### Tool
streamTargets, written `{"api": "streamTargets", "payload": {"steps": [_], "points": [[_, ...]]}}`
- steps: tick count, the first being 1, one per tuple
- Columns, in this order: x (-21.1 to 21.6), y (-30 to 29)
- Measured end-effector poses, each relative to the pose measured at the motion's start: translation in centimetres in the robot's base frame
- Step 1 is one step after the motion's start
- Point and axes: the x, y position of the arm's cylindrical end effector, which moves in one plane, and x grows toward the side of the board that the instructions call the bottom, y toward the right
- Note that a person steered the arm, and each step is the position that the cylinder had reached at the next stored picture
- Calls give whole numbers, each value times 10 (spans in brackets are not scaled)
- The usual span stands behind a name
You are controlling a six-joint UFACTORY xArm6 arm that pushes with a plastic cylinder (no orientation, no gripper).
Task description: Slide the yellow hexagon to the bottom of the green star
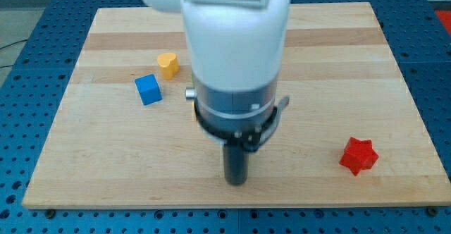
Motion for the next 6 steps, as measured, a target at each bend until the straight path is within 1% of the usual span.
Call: {"api": "streamTargets", "payload": {"steps": [2,3,4,5,6], "points": [[-76,11],[-88,23],[-116,33],[-73,32],[-78,-37]]}}
